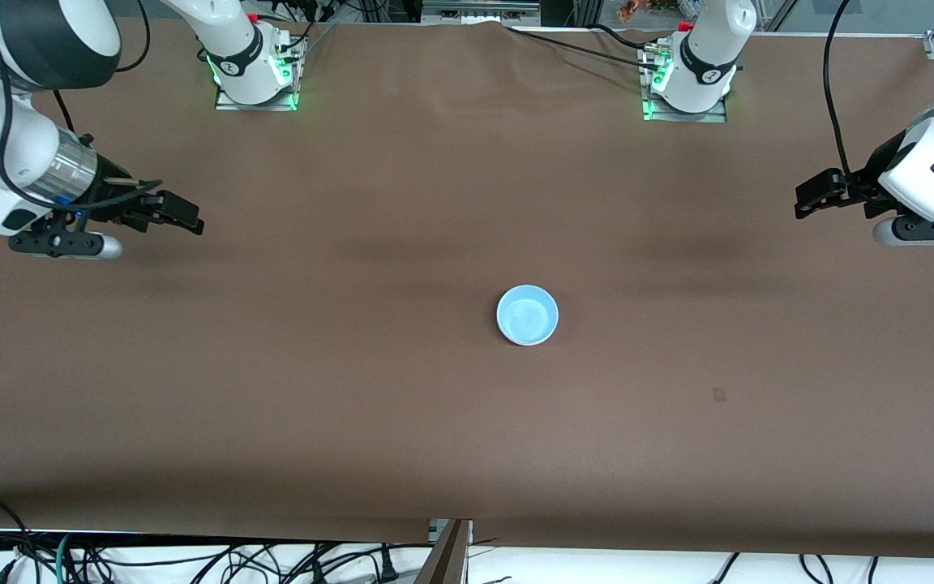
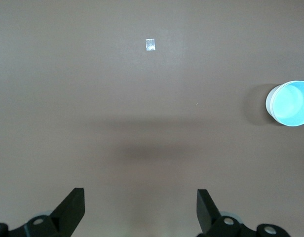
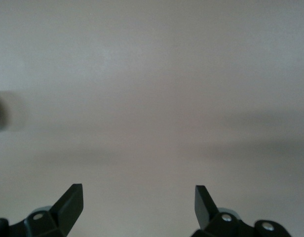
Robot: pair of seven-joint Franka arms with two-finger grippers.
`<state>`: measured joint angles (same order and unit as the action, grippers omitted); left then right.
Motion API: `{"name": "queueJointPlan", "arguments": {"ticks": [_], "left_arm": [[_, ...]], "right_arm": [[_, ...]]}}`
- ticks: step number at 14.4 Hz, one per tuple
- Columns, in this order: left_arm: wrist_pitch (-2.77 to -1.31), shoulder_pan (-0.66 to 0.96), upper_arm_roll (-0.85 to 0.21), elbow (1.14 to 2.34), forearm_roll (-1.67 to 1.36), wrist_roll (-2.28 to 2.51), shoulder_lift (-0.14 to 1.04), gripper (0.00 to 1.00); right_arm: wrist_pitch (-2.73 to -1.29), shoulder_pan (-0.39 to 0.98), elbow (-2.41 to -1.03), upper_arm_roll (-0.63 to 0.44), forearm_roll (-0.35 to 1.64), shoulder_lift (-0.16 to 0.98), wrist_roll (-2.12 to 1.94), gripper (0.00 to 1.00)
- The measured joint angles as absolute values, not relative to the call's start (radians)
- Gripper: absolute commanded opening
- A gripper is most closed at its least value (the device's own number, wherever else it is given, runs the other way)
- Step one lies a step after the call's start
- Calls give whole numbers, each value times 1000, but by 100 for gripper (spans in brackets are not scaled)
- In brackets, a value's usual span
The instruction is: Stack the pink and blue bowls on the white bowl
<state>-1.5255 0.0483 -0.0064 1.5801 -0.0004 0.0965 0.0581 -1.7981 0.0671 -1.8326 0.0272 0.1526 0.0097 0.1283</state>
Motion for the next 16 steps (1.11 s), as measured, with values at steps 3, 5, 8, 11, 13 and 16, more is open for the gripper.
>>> {"name": "queueJointPlan", "arguments": {"ticks": [3, 5, 8, 11, 13, 16], "left_arm": [[-1525, 48, -6, 1580, 0, 97, 58, 100], [-1525, 48, -6, 1580, 0, 97, 58, 100], [-1525, 48, -6, 1580, 0, 97, 58, 100], [-1525, 48, -6, 1580, 0, 97, 58, 100], [-1525, 48, -6, 1580, 0, 97, 58, 100], [-1525, 48, -6, 1580, 0, 97, 58, 100]], "right_arm": [[-1799, -23, -1847, 104, 149, -15, 92, 100], [-1799, -24, -1847, 115, 110, -19, 84, 100], [-1799, -24, -1848, 134, 34, -20, 81, 100], [-1799, -24, -1848, 135, 21, -32, 79, 100], [-1798, -24, -1844, 136, 21, -46, 78, 100], [-1786, -24, -1843, 137, 21, -60, 67, 100]]}}
